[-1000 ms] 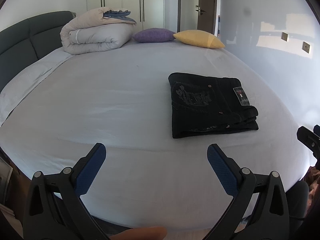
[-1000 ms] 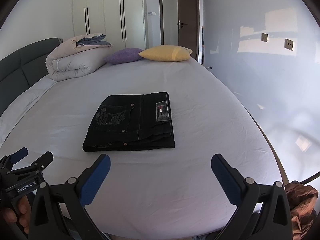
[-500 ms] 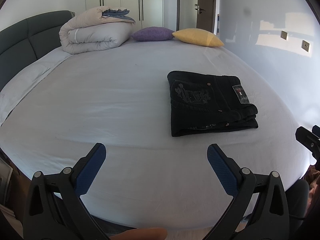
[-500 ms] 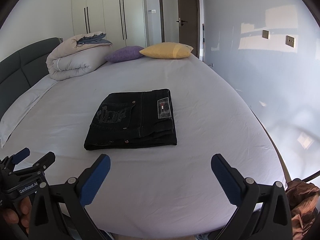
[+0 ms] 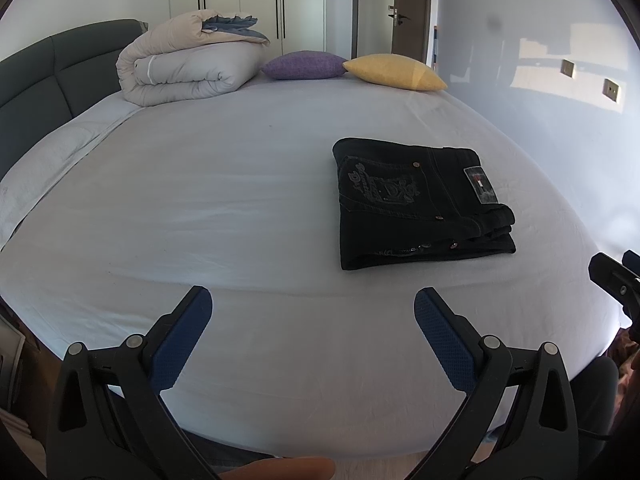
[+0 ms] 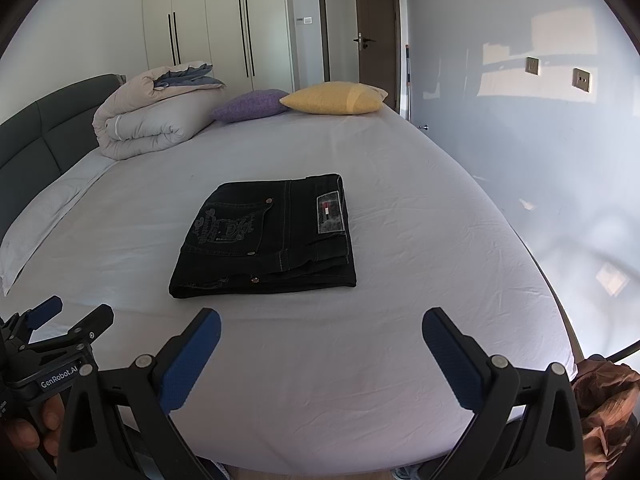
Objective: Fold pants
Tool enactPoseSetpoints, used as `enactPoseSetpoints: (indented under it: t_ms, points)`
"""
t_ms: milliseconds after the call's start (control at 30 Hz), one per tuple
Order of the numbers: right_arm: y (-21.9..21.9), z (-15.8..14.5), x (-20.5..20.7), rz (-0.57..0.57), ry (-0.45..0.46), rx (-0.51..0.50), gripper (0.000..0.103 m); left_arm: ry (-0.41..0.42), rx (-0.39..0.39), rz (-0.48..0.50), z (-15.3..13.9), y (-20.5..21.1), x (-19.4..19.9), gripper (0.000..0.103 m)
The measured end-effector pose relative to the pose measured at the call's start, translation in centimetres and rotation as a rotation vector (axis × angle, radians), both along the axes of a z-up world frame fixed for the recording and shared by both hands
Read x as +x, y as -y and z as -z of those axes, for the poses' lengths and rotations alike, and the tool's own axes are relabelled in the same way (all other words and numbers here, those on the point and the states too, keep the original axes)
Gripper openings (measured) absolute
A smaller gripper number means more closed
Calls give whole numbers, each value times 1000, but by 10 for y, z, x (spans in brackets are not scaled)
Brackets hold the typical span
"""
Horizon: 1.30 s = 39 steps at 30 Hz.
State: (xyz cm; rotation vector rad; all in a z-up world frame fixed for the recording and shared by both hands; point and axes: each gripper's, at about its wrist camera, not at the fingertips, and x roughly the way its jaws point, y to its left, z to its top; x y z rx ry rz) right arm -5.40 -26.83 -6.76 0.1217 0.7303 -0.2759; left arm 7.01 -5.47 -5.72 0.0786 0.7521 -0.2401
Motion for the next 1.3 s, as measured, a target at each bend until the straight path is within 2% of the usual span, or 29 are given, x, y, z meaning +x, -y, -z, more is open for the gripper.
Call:
enactPoseSetpoints:
  t_ms: [1300]
  points:
    - [-3,1,0,-2,-1,2,103,-4,1,-1,0,0,0,103]
